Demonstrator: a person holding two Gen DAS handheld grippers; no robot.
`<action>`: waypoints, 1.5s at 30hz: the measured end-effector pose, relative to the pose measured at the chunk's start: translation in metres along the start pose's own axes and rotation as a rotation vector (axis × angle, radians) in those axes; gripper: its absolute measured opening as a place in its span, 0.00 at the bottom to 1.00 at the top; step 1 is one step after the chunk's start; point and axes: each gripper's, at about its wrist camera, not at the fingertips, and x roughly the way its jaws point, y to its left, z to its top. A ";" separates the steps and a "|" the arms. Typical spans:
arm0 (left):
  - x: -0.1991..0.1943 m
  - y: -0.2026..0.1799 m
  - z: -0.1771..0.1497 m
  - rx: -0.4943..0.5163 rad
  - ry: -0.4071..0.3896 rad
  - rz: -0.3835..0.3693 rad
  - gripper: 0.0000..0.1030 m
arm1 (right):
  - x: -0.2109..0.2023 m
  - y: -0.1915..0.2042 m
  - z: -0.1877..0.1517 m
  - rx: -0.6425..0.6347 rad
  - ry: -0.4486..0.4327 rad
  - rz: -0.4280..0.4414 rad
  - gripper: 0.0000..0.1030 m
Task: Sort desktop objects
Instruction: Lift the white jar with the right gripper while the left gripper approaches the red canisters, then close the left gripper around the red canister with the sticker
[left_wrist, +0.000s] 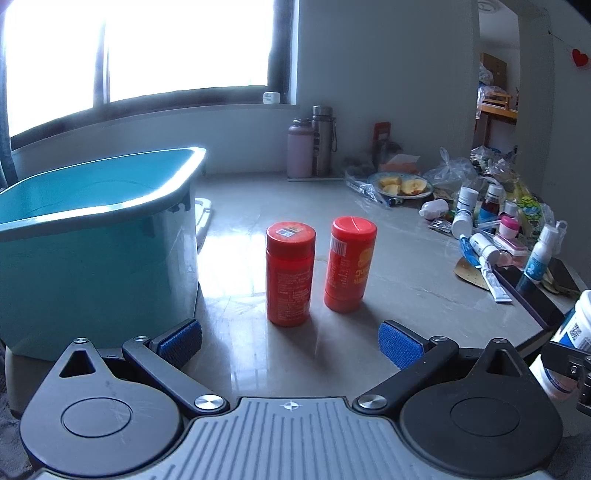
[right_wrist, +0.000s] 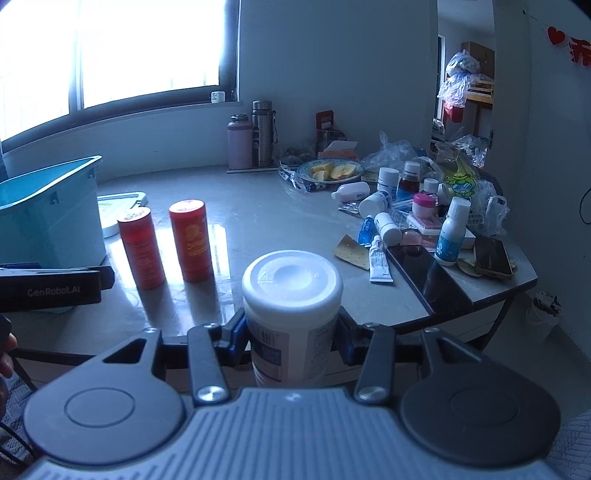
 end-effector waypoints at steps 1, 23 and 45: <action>0.005 -0.001 0.002 -0.002 0.002 0.004 1.00 | 0.003 -0.002 0.001 0.000 0.000 0.002 0.46; 0.093 -0.013 0.030 -0.047 0.037 0.096 1.00 | 0.062 -0.022 0.027 -0.036 0.026 0.049 0.46; 0.155 -0.015 0.041 -0.078 0.099 0.122 0.49 | 0.096 -0.027 0.029 -0.060 0.074 0.081 0.46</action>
